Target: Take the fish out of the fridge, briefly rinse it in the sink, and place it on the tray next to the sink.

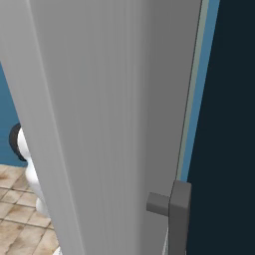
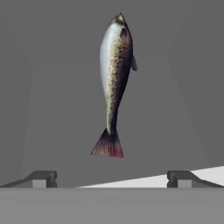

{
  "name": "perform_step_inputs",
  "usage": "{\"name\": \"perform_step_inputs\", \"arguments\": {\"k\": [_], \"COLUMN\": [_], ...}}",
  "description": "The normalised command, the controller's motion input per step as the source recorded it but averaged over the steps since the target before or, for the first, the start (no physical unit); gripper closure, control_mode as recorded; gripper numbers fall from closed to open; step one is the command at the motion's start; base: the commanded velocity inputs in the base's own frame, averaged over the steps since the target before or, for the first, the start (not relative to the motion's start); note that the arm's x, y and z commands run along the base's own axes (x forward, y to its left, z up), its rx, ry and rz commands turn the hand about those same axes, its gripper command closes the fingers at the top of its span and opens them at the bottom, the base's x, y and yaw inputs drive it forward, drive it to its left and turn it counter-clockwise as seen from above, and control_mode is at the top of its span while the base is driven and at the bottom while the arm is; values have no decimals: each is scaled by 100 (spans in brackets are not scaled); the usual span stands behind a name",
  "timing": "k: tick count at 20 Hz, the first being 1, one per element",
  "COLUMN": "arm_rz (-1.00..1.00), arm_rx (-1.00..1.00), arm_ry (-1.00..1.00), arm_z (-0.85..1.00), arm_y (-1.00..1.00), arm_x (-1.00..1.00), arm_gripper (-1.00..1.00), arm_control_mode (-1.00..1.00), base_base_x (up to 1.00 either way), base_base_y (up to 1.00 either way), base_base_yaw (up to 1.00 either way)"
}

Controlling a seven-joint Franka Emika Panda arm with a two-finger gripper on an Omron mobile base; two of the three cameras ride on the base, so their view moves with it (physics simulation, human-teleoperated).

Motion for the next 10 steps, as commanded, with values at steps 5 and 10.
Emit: {"name": "perform_step_inputs", "arguments": {"k": [5,10], "arm_rz": [0,0], "arm_rx": [0,0], "arm_ry": [0,0], "arm_z": [-11,-5], "arm_y": [0,0], "arm_x": [27,26], "arm_gripper": [-100,-100], "arm_control_mode": [-100,-100], "base_base_x": [0,0], "base_base_y": [0,0], "base_base_yaw": [0,0]}}
